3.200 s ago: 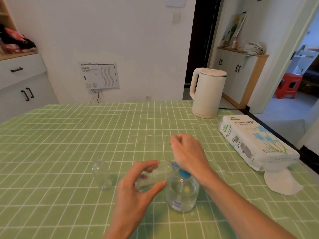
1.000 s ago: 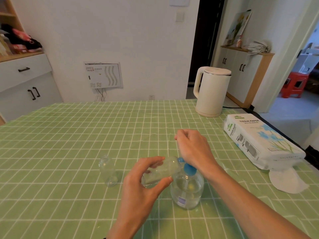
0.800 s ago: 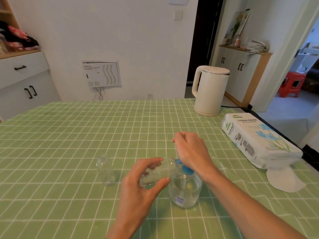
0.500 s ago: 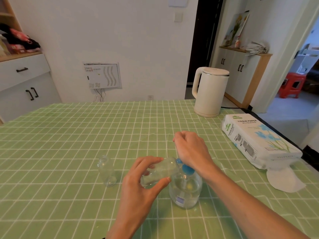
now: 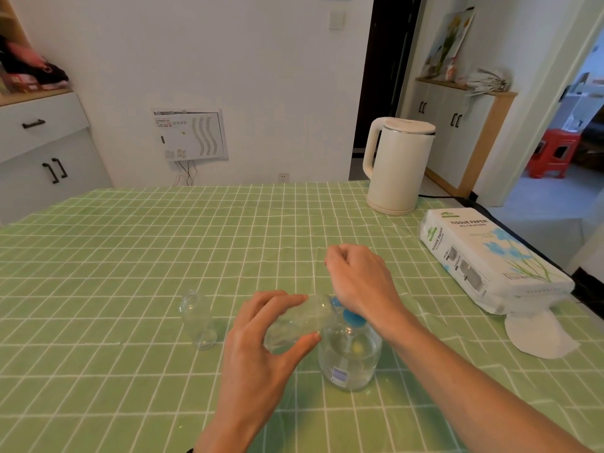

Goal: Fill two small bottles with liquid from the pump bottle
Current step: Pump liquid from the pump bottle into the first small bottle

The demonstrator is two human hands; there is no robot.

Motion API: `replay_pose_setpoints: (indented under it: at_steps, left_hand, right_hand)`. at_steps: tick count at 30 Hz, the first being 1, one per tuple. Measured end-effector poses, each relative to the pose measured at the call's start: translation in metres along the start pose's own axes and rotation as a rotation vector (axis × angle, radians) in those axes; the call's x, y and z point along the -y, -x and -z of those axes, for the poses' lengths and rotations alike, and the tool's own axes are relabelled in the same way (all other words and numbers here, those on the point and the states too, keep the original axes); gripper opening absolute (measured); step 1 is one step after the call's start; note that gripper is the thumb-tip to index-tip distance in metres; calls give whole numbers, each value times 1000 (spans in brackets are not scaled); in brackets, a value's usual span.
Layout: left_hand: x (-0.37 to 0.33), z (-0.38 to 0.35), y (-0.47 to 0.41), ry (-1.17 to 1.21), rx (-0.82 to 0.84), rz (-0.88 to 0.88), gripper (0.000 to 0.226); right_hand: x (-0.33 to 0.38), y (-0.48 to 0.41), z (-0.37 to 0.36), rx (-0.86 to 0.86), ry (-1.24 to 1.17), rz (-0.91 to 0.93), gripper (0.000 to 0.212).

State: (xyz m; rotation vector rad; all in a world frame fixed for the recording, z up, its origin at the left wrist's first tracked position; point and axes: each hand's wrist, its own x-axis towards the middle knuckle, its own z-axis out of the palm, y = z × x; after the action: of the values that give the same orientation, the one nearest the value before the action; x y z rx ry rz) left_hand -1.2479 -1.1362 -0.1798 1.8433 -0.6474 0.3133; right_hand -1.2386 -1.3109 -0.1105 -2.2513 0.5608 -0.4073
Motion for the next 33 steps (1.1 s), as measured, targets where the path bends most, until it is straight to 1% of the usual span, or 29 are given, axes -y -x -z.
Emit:
replay_pose_setpoints:
  at_steps: [4,8,15,21,27,33]
  left_hand:
    - [1,1,-1,-7,8,13,45]
    - [-2,3,-1,-60,8,0,46]
    - [-10,6,0,-135,3,-32,51]
    - [-8,4,2,-118,-7,-29,51]
    - [-9,2,2,-125,19,-34,50]
    - [-17,7,-1,-210,45,-71,52]
  right_hand:
    - [0,1,0,25,-3,-20,48]
    - [1,0,0,20,25,0,43]
    - [7,-3,2,10,38,49,42]
    - [3,0,2,20,-24,2,46]
    - [0,2,1,56,0,-9,47]
    - [1,0,2,51,13,-13,46]
